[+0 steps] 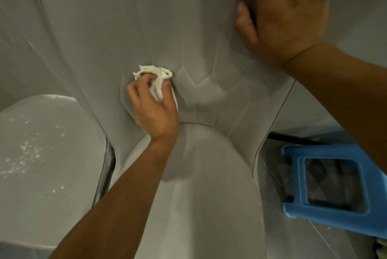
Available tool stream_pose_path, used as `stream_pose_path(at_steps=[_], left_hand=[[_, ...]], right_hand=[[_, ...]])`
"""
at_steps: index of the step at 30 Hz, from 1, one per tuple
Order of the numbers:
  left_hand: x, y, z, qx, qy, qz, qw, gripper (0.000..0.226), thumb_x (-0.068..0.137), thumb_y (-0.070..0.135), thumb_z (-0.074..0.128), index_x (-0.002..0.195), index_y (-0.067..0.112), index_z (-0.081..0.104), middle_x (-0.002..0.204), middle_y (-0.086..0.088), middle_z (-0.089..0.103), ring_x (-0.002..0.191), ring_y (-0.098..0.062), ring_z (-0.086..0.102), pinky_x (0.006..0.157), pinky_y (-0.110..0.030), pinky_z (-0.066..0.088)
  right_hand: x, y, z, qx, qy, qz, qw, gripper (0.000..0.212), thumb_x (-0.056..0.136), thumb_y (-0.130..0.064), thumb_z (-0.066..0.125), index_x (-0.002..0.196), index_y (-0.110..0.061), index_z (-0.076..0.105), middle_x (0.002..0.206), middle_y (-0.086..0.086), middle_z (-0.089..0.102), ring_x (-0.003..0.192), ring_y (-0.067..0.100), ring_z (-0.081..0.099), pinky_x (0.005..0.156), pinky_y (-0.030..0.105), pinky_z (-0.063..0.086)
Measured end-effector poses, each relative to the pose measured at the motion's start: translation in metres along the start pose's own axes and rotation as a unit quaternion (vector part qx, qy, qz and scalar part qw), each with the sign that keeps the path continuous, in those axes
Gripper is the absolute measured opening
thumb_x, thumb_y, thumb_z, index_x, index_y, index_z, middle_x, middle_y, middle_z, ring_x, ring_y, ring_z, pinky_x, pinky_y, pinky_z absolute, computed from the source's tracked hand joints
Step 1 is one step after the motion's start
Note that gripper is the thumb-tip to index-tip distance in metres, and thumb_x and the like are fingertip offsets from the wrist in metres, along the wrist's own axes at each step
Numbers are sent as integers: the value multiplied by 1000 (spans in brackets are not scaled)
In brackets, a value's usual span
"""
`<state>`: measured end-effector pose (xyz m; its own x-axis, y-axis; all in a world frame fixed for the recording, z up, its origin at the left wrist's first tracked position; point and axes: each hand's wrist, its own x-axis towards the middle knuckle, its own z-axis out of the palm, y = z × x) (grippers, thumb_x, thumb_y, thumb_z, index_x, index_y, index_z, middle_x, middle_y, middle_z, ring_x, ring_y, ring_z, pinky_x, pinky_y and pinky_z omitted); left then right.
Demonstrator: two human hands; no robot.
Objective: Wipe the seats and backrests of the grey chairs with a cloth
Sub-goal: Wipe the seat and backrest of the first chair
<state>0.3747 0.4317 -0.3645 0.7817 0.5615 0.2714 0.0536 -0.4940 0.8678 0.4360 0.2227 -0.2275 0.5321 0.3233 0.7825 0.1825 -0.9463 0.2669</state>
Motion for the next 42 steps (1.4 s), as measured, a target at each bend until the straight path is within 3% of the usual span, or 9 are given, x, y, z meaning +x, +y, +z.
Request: stream_pose_path(at_steps=[7,16,20,24,27,30,35,39,42], left_hand=[[-12,-31,3,95,-59,39,993,26,90,40,72,110,23,72,116,1,62,90,-11,58,71,-22,37],[-56,-111,13,214,-182,-66,957,26,95,40,66,114,25,73,122,-6,65,101,-36,66,79,-41,49],[-41,-115,16,250,-242,-68,935,26,94,48,63,106,27,73,114,-7,67,102,-38,65,78,-42,49],[-34,-118,-8,216,-310,-42,925,33,88,58,65,103,30,73,109,-4,72,103,-35,67,80,-38,51],[-56,-113,-42,194,-256,-34,947,48,84,64,49,106,25,66,111,-6,63,94,-37,66,76,-41,52],[-61,-94,-59,184,-175,6,967,36,93,49,58,112,19,62,113,-7,53,88,-35,62,70,-37,47],[-13,-54,-36,100,-92,17,991,28,97,39,66,114,16,63,118,-7,53,96,-21,57,80,-26,40],[-3,-65,-22,117,-88,61,987,25,92,40,71,105,18,72,109,-4,64,90,-21,61,73,-32,46],[-8,-81,-13,163,-104,37,980,25,90,38,74,104,17,74,106,-5,68,91,-28,63,73,-33,45]], right_hand=[[2,2,3,23,3,5,1000,54,96,-44,42,141,-15,50,129,15,62,115,27,41,95,41,38],[0,6,4,36,26,-12,999,56,93,-40,48,141,-13,53,135,12,60,122,23,39,100,40,32],[4,6,4,36,34,-7,999,54,91,-40,49,139,-14,57,131,10,63,119,22,40,98,40,33],[4,6,0,38,29,-8,999,56,92,-39,47,143,-15,53,141,7,57,126,21,41,101,38,31],[5,5,1,26,42,-14,999,55,92,-39,47,141,-15,54,139,7,58,125,22,46,100,38,33],[3,4,6,2,59,-6,998,51,90,-41,50,134,-15,60,125,9,66,112,26,53,93,37,39],[-2,3,11,-23,65,2,998,45,90,-43,52,121,-13,67,108,12,71,92,31,68,78,35,50],[-1,4,9,-15,72,1,997,46,89,-42,53,124,-13,64,111,11,70,96,30,59,81,37,38],[0,4,9,-14,72,-6,997,47,90,-42,52,127,-14,62,114,11,69,99,29,59,82,37,37]])
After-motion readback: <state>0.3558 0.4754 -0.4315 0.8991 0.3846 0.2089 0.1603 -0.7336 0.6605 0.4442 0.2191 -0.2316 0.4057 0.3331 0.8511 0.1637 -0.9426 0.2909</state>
